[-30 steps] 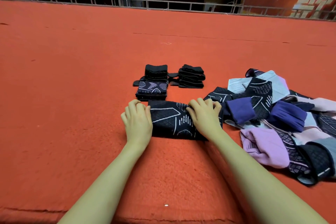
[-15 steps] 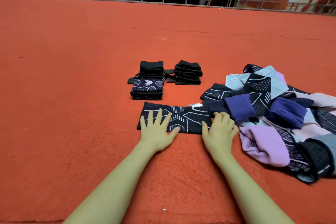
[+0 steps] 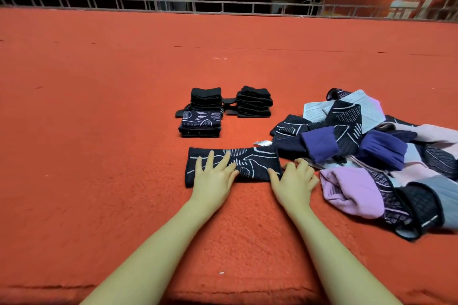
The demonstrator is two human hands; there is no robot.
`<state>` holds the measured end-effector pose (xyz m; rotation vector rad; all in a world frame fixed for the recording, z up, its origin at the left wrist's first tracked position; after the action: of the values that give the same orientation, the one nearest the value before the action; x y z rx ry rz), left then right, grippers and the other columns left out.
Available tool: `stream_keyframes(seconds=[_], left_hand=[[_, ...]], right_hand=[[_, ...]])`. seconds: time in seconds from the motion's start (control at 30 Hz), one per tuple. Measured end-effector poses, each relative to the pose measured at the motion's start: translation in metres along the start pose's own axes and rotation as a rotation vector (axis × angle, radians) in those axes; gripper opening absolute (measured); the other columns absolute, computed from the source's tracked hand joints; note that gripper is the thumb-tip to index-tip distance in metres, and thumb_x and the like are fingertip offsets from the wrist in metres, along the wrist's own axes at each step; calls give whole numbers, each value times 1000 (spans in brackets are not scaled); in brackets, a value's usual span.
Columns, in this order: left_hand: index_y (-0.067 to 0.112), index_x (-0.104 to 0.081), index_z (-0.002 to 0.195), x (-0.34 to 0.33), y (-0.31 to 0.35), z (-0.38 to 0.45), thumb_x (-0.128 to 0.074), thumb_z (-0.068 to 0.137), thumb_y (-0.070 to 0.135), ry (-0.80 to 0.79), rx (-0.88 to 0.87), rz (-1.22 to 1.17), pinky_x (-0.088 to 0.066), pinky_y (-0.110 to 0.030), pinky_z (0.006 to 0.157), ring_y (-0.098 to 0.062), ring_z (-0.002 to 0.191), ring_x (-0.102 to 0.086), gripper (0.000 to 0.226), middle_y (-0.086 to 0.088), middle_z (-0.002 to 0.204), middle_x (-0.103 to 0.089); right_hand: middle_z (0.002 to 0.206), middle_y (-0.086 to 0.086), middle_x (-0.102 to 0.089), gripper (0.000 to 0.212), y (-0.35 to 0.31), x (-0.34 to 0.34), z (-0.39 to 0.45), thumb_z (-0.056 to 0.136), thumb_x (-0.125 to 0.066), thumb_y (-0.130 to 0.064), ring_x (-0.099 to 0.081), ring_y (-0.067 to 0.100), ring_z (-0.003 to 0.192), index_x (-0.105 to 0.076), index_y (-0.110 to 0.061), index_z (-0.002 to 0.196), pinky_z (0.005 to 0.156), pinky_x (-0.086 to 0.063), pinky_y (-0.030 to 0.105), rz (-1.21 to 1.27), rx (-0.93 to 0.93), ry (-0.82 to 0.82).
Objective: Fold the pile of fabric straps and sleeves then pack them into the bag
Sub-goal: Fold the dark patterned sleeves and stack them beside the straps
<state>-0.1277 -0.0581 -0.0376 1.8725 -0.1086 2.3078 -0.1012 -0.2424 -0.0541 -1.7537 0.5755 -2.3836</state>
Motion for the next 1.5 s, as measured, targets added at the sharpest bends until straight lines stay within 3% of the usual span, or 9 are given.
stream_keyframes(seconds=[0.07, 0.2, 0.33, 0.5, 0.83, 1.1, 1.2, 1.37, 1.5], left_hand=[[23, -76, 98, 3, 3, -8, -31, 90, 43, 8, -22, 15, -44, -58, 92, -40, 113, -59, 50, -5, 122, -66], [29, -37, 145, 0, 12, -12, -20, 99, 53, -161, 146, -112, -10, -48, 116, -30, 145, -16, 54, -3, 157, -24], [29, -15, 152, -1, 28, 6, -18, 100, 51, -211, 253, -173, -3, -54, 115, -32, 146, -1, 57, -2, 161, -7], [43, -7, 150, -12, 40, 19, -20, 97, 57, -265, 167, -121, 5, -61, 112, -35, 145, 9, 56, 2, 161, 4], [50, 1, 147, -15, 23, 34, -20, 95, 61, -331, 23, -48, 6, -61, 112, -35, 145, 10, 57, 7, 160, 7], [38, -15, 151, -5, -29, 9, -20, 100, 51, -221, 113, 16, 5, -48, 116, -24, 147, 0, 53, 4, 161, -6], [34, -15, 152, -3, -41, -2, -19, 100, 49, -187, 172, 42, 3, -46, 115, -22, 147, -2, 54, 1, 161, -7], [24, -16, 152, -6, -45, -11, -26, 100, 45, -84, 267, -4, -3, -44, 115, -25, 147, -2, 57, -5, 161, -3], [1, -32, 145, -9, -47, -17, -41, 92, 41, 95, 465, -9, -16, -48, 112, -38, 141, -23, 67, -23, 153, -24]], right_hand=[[139, 11, -35, 48, 0, -1, 1, 91, -52, -49, -28, 31, 127, -59, -7, 114, 100, -16, 39, 29, 8, -9], [140, 14, -36, 49, -2, -2, -1, 93, -49, -47, -31, 33, 126, -58, -3, 114, 98, -17, 41, -18, -13, 32], [141, 15, -36, 50, -2, -4, -2, 91, -54, -46, -32, 33, 125, -57, -2, 115, 97, -17, 41, -44, -1, 47], [136, 9, -37, 38, 2, -4, 3, 91, -57, -41, -31, 30, 125, -57, -9, 112, 100, -16, 39, 47, 18, -19], [80, -5, -55, 9, -9, -3, -4, 80, -58, -21, -55, 20, 78, -53, -15, 84, 74, -14, 26, 271, 410, 201], [94, -4, -60, 40, -42, -10, -4, 79, -61, -13, -47, 8, 98, -56, -3, 117, 95, -23, 30, 427, 639, 88], [103, 6, -65, 33, -60, -17, -8, 84, -58, -14, -51, 14, 105, -57, -2, 115, 99, -26, 39, 355, 684, -16], [100, 4, -61, 17, -73, -21, -14, 93, -56, -18, -58, 25, 103, -54, -6, 105, 99, -20, 25, 244, 703, -93], [152, 6, -34, 66, -75, -21, -16, 97, -36, -48, -24, 14, 143, -27, -5, 146, 117, -5, 28, 42, 713, -356]])
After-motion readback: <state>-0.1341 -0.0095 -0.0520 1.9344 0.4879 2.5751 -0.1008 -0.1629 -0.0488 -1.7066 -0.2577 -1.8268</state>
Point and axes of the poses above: each hand's wrist, its own z-axis towards the middle knuckle, its own x-axis out of the back of the hand, y = z × x, the point moved 1 cm from there along z, towards the middle knuckle
